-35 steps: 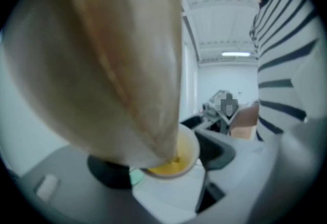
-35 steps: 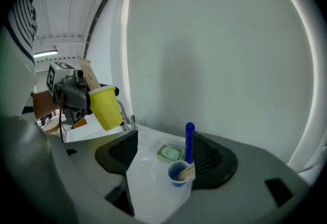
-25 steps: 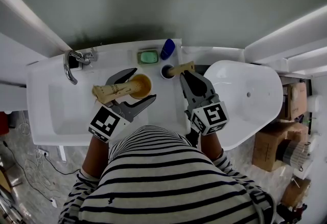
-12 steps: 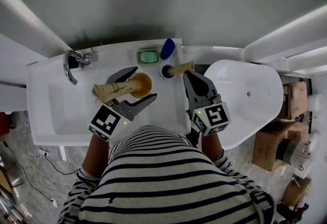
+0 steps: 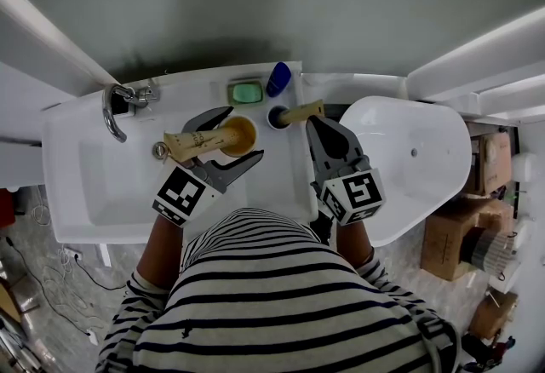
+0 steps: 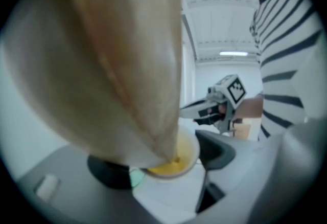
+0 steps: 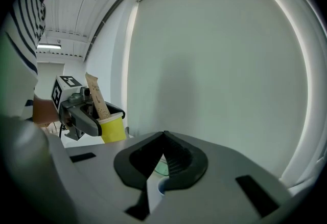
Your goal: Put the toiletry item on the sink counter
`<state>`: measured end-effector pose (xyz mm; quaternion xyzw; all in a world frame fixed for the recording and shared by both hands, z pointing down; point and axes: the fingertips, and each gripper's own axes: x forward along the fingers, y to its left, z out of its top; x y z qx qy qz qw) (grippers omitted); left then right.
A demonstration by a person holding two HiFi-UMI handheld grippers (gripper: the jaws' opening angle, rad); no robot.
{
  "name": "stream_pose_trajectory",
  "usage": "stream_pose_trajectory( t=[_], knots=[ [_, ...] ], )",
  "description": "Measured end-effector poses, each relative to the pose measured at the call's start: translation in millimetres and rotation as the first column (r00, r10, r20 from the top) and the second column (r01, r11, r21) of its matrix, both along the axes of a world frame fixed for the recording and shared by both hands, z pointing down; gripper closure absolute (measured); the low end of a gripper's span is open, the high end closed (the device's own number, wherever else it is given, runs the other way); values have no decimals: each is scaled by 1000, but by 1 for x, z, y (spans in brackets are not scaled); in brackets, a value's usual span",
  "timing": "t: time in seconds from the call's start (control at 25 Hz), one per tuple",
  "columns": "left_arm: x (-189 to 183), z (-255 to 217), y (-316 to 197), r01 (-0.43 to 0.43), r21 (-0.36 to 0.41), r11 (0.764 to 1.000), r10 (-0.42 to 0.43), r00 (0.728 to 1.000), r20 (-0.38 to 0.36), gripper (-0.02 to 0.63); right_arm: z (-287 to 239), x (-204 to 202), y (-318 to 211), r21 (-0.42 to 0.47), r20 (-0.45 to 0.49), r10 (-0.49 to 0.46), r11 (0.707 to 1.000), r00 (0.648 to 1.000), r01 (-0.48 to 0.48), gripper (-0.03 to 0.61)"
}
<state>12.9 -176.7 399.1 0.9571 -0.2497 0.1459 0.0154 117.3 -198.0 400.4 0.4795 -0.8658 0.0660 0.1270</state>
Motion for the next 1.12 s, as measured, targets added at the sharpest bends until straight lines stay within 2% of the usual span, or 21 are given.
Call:
stream_pose_trajectory(
  t=[0.28, 0.68, 1.12],
  knots=[
    [1, 17, -11, -3, -16, 1000, 3, 1000, -2, 239, 0, 0, -2, -5, -4, 5, 1000, 1000, -5, 571],
    [-1, 60, -35, 25, -55, 998, -28, 999, -46, 239, 2, 1, -3, -15, -14, 14, 1000, 1000, -14, 571],
    [6, 123, -53, 49, -103, 994, -51, 999, -15, 239, 6, 5, -5, -35, -39, 22, 999, 999, -23, 571]
  ],
)
